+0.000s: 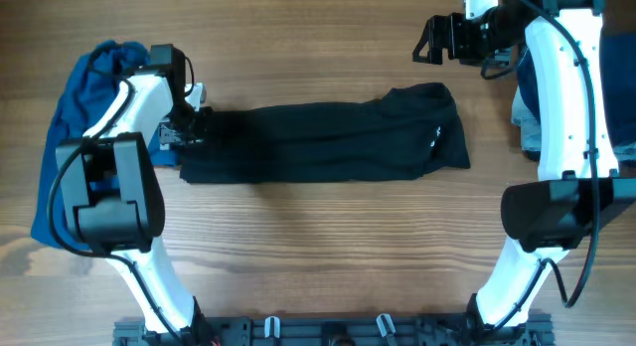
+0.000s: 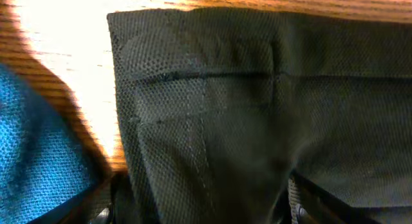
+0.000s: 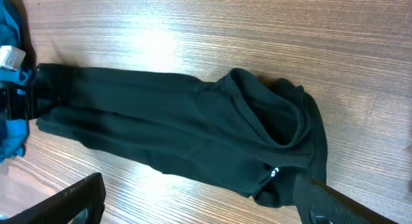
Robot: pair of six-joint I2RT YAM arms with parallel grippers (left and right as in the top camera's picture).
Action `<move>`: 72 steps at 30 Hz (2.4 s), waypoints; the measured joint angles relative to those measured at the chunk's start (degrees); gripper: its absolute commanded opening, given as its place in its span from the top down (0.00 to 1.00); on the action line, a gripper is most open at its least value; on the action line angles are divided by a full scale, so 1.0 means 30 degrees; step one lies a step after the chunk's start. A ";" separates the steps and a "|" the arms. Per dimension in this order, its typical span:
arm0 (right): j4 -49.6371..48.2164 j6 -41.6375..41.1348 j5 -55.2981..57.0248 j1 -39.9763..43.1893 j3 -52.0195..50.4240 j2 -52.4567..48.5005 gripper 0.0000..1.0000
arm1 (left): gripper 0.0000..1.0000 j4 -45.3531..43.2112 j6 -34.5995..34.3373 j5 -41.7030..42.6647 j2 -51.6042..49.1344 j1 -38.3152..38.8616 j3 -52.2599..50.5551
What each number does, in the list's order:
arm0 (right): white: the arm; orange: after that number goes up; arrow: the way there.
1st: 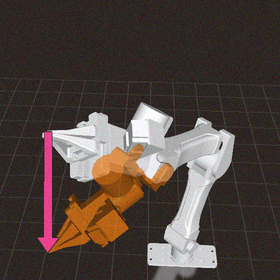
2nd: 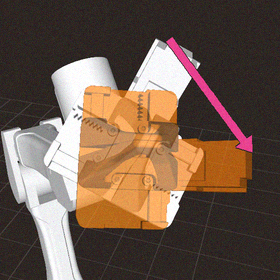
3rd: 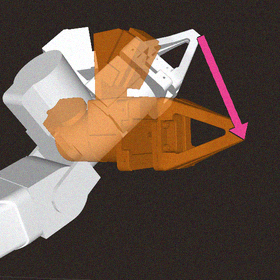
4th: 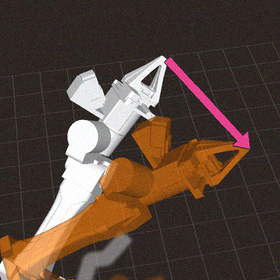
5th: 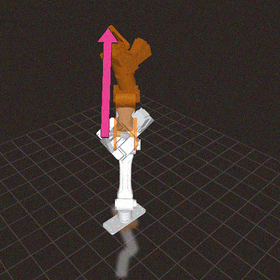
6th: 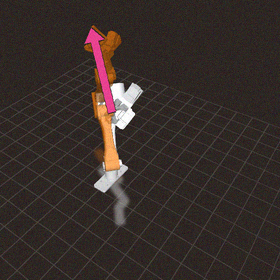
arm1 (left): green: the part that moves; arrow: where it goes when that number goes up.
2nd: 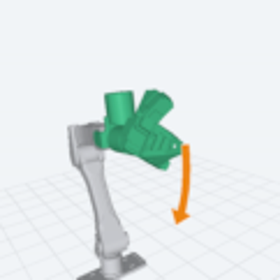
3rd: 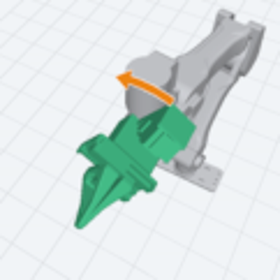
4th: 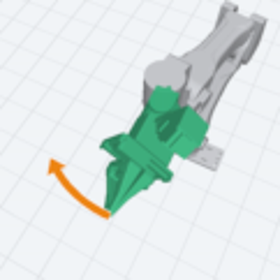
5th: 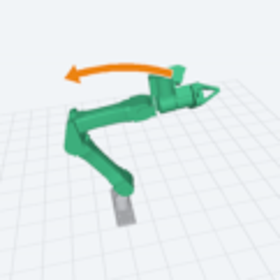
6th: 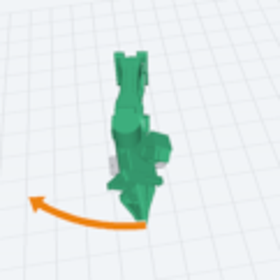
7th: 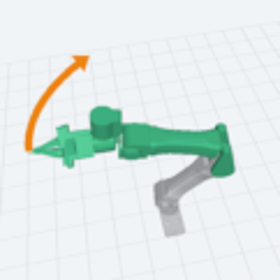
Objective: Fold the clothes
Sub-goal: 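Fold the strip's left end rightward over the middle with the left gripper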
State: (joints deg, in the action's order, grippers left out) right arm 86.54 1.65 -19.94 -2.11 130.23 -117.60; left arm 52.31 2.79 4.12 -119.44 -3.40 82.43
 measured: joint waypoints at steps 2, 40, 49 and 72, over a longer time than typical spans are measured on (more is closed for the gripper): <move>0.0000 0.0000 0.0007 0.0000 0.0000 0.0000 0.06 | 0.50 -0.0044 0.0022 0.0051 -0.0029 -0.0022 0.0022; -0.0160 -0.0029 0.0007 0.0000 0.0000 0.0000 0.05 | 0.96 0.3082 -0.1319 0.2958 0.2229 -0.2987 0.2186; -0.0175 -0.0029 0.0007 0.0000 0.0000 0.0000 0.04 | 0.96 0.3126 -0.1712 0.3286 0.2229 -0.0437 0.2754; -0.0299 -0.0022 0.0007 0.0000 0.0000 0.0000 0.02 | 0.96 -0.0240 -0.5260 0.3351 0.2208 0.7264 0.3242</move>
State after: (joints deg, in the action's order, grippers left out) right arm 85.65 1.58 -19.92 -2.11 130.23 -117.60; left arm 51.59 -12.99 14.17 -112.81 18.39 92.16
